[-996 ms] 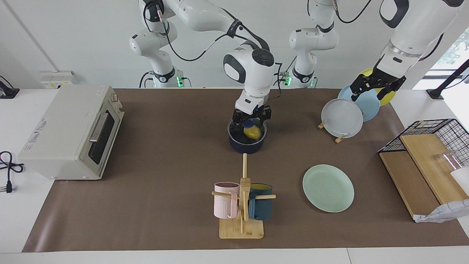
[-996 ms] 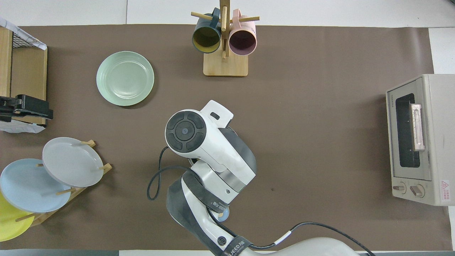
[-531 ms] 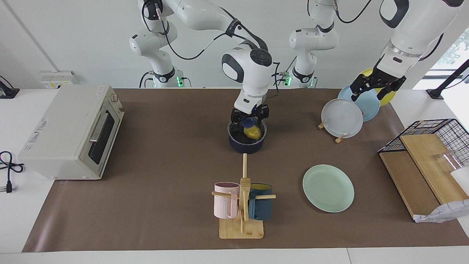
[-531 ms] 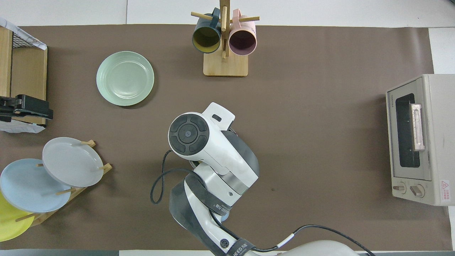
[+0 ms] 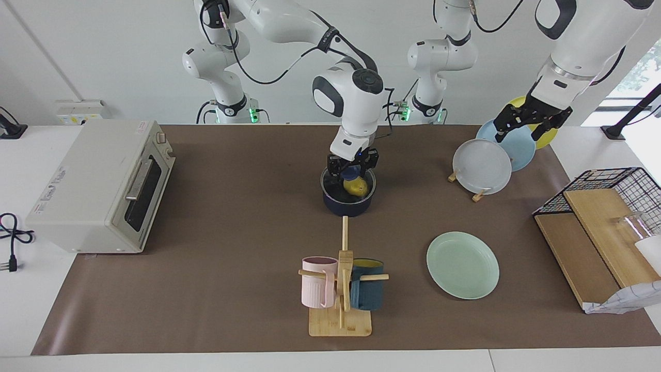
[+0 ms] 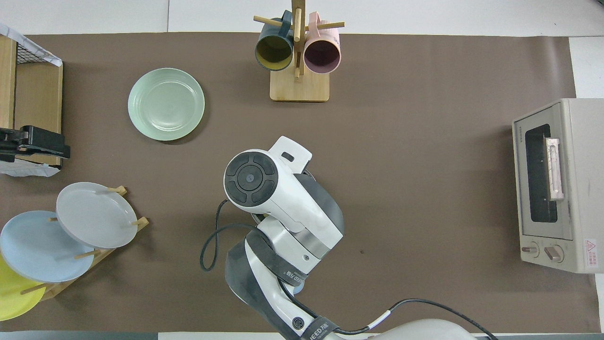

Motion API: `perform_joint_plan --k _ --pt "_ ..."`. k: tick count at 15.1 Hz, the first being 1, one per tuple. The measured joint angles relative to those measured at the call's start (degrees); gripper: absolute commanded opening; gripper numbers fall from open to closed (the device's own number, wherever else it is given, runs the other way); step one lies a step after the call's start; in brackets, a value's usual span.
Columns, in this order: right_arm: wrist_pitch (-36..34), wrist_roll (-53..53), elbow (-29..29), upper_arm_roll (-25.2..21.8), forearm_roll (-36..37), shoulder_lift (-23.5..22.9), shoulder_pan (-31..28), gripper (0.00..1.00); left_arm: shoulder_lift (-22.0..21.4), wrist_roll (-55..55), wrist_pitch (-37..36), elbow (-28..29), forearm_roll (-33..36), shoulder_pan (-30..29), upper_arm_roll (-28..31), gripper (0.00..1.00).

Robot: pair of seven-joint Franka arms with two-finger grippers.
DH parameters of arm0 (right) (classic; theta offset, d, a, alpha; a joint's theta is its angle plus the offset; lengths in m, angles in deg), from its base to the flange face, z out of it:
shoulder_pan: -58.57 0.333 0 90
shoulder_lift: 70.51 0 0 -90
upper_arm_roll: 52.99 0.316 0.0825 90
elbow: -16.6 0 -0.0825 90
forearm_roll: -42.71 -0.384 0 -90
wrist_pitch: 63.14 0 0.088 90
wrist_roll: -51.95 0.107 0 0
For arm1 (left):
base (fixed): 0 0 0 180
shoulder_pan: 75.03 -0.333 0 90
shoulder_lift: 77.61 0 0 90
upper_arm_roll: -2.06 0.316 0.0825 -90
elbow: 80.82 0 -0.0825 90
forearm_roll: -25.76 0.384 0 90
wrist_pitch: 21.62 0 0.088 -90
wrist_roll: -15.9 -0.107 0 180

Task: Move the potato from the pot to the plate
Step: 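Grasp the glass lid knob with the right gripper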

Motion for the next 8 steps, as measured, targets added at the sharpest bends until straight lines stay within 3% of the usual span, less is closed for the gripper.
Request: perform_joint_plan --k 3,8 --pt "0.1 -0.3 0.0 0.0 0.0 0.1 0.0 0.58 0.0 0.0 0.0 0.0 0.0 0.0 0.0 1.0" --pt "0.3 -0.4 0.0 0.0 0.0 0.1 0.0 0.58 0.0 0.1 0.0 0.0 0.0 -0.1 0.1 1.0"
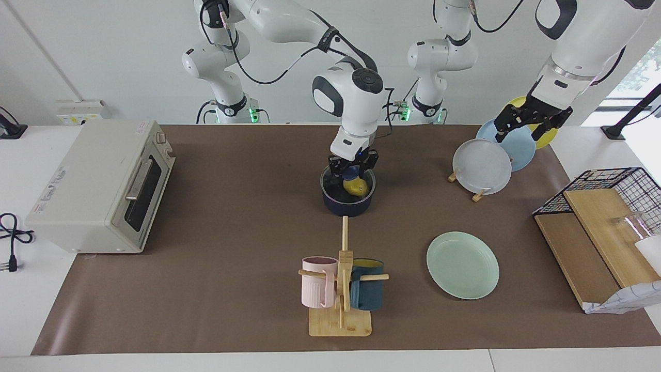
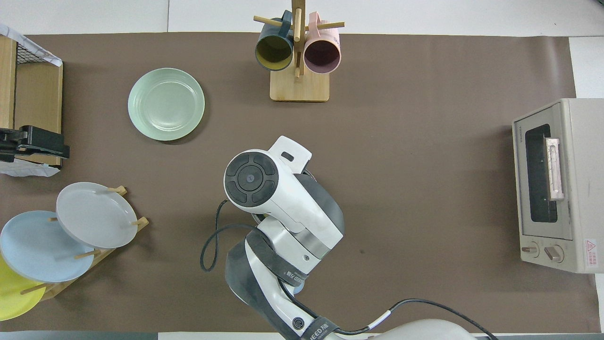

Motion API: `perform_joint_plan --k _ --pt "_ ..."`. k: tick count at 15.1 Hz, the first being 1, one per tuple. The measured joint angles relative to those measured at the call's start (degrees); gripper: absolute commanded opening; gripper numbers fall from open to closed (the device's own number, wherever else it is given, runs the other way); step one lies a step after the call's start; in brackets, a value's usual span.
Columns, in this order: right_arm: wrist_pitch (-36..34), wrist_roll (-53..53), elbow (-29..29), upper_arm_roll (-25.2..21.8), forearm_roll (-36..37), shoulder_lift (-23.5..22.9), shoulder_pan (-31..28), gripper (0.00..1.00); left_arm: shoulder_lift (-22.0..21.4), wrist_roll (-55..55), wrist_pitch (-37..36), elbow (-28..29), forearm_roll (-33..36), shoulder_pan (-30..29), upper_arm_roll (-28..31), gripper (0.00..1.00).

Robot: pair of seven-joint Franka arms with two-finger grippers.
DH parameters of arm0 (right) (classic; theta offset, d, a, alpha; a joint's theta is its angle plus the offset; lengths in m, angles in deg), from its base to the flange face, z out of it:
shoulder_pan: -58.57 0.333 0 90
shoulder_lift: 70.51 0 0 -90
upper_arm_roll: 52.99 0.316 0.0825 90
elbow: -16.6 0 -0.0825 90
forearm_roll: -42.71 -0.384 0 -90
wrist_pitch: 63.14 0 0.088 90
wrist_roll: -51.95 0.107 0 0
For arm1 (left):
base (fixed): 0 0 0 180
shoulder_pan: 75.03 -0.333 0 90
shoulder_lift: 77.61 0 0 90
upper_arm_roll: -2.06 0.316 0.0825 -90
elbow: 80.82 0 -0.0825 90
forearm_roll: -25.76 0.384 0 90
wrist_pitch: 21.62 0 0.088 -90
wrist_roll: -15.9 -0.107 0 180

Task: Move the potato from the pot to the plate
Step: 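Grasp the glass lid knob with the right gripper, then lift the lid off with the right gripper while the left gripper approaches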

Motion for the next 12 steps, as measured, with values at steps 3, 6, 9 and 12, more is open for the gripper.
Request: perform_joint_plan --k 3,6,9,12 --pt "0.1 0.0 0.1 0.0 0.0 0.1 -0.1 0.58 0.0 0.0 0.0 0.0 0.0 0.0 0.2 1.0" --pt "0.1 0.0 0.8 0.0 0.0 0.5 -0.1 0.58 0.0 0.0 0.0 0.0 0.0 -0.1 0.2 1.0" --pt "-0.5 0.0 1.8 -0.1 -0.1 1.4 -0.4 0.58 0.0 0.0 0.0 0.0 0.0 -0.1 0.2 1.0" --pt "-2.8 -0.4 3.9 -0.2 -0.1 2.4 -2.2 0.58 0.0 0.7 0.0 0.0 0.0 0.0 0.1 1.0"
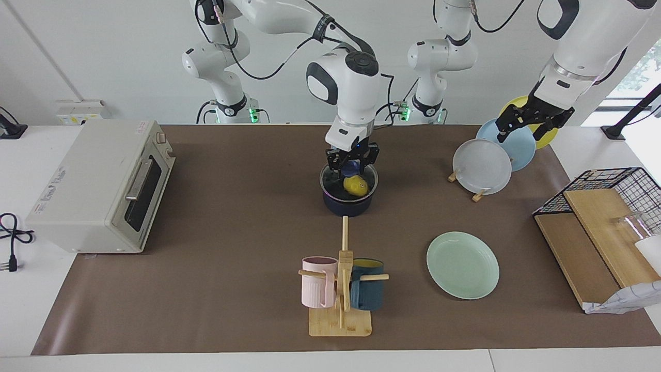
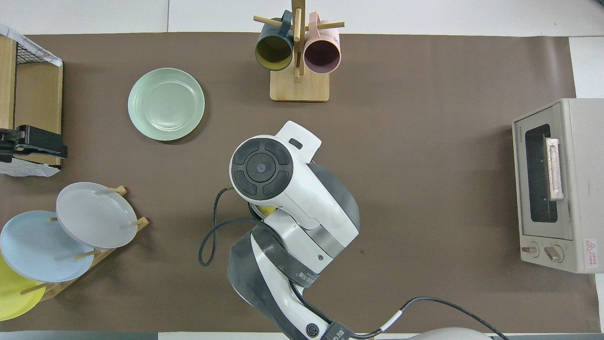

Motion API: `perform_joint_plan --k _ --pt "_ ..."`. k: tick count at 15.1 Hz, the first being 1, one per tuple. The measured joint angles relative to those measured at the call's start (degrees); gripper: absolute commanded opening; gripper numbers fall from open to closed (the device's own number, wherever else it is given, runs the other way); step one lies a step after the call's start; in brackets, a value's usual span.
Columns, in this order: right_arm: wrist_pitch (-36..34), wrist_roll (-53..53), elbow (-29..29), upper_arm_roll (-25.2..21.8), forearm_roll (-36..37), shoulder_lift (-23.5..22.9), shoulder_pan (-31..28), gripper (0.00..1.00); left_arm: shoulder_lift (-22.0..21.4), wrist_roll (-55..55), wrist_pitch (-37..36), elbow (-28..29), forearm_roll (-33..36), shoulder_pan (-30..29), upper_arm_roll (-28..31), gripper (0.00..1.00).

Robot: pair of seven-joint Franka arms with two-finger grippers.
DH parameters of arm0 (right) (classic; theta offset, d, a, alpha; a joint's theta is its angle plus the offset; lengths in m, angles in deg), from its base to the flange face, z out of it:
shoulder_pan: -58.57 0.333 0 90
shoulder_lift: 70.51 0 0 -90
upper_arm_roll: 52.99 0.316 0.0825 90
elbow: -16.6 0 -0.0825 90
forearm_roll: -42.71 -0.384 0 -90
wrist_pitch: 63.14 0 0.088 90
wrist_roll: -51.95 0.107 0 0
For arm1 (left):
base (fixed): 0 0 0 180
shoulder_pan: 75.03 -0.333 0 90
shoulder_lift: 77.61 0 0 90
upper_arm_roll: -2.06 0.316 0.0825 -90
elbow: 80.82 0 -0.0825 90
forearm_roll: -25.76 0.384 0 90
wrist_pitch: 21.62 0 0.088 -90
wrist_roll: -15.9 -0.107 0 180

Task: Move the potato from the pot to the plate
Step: 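Lift the lid off with the right gripper while the left gripper approaches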

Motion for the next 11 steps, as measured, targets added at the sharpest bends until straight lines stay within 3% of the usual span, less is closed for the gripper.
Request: perform_joint_plan --k 4,11 --pt "-3.0 -9.0 1.5 -0.2 -0.3 1.0 -5.4 0.58 0.0 5.1 0.0 0.0 0.0 1.6 -1.2 1.0" --pt "-6.8 -28.7 1.5 -0.4 -1.2 2.1 -18.8 0.58 0.0 22.6 1.2 0.0 -0.3 11.9 -2.3 1.0"
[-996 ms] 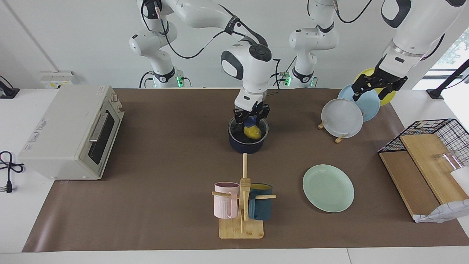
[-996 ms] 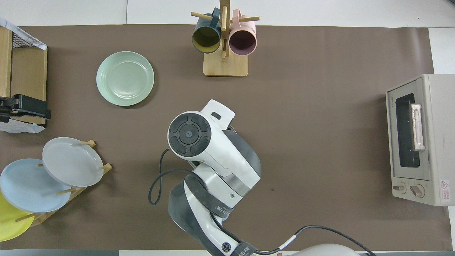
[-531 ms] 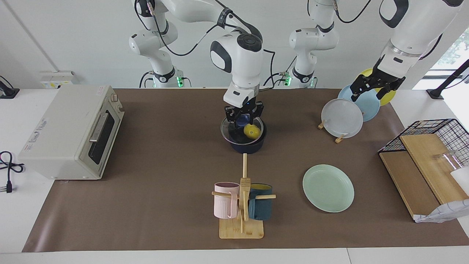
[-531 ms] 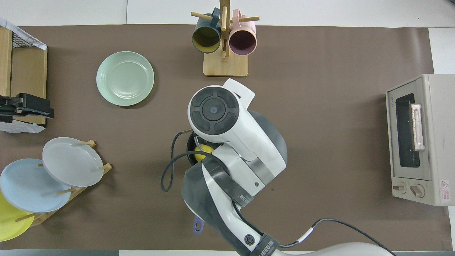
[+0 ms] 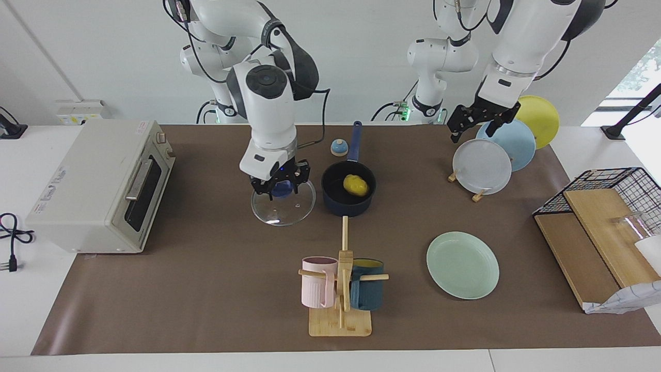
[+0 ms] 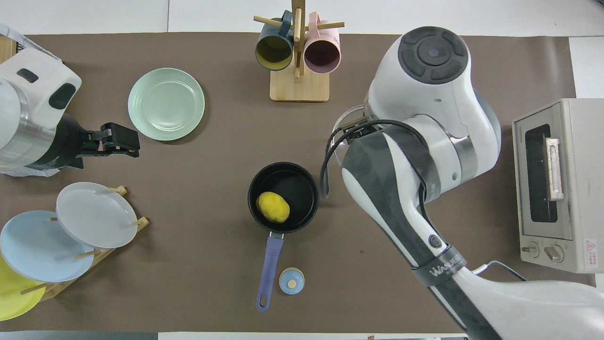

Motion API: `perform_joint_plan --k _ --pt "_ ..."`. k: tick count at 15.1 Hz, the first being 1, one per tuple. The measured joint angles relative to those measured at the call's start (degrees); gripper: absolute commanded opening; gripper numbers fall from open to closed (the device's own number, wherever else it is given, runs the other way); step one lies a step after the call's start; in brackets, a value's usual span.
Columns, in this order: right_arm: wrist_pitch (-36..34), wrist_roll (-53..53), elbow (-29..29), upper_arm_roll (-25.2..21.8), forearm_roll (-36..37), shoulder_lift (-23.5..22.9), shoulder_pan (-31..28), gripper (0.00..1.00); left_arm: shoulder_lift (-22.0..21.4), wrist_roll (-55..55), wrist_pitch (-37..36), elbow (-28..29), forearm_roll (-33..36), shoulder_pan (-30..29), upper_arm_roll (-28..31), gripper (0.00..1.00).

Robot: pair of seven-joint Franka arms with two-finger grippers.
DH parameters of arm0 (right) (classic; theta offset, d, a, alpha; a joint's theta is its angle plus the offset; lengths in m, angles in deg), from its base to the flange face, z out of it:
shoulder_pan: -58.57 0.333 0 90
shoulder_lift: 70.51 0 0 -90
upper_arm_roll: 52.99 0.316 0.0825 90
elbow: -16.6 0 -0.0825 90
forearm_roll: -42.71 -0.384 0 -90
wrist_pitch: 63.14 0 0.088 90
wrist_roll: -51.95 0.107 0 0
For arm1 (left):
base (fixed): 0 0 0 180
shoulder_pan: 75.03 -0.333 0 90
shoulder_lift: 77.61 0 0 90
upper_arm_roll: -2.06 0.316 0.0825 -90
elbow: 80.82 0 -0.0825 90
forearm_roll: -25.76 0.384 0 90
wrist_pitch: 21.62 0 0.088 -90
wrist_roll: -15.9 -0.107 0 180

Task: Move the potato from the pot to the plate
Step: 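Lift the lid off with the right gripper while the left gripper approaches, then lower the left gripper into the saucepan onto the yellow potato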

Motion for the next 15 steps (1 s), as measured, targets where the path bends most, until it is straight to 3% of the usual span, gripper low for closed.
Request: perform_joint_plan --k 5,8,15 --pt "0.5 -15.0 -1.9 -0.1 0.0 0.0 -10.2 0.58 -0.2 9.9 0.1 0.4 -0.1 6.5 -0.2 1.0" --pt "7.6 -22.1 -8.0 -0.1 -0.1 0.9 -15.5 0.58 -1.2 15.1 3.9 3.4 -0.1 10.5 -0.3 1.0" --pt "20.5 -25.0 -22.1 -0.1 -0.1 3.6 -17.6 0.58 -0.3 27.1 20.3 14.4 -0.1 17.3 -0.3 1.0"
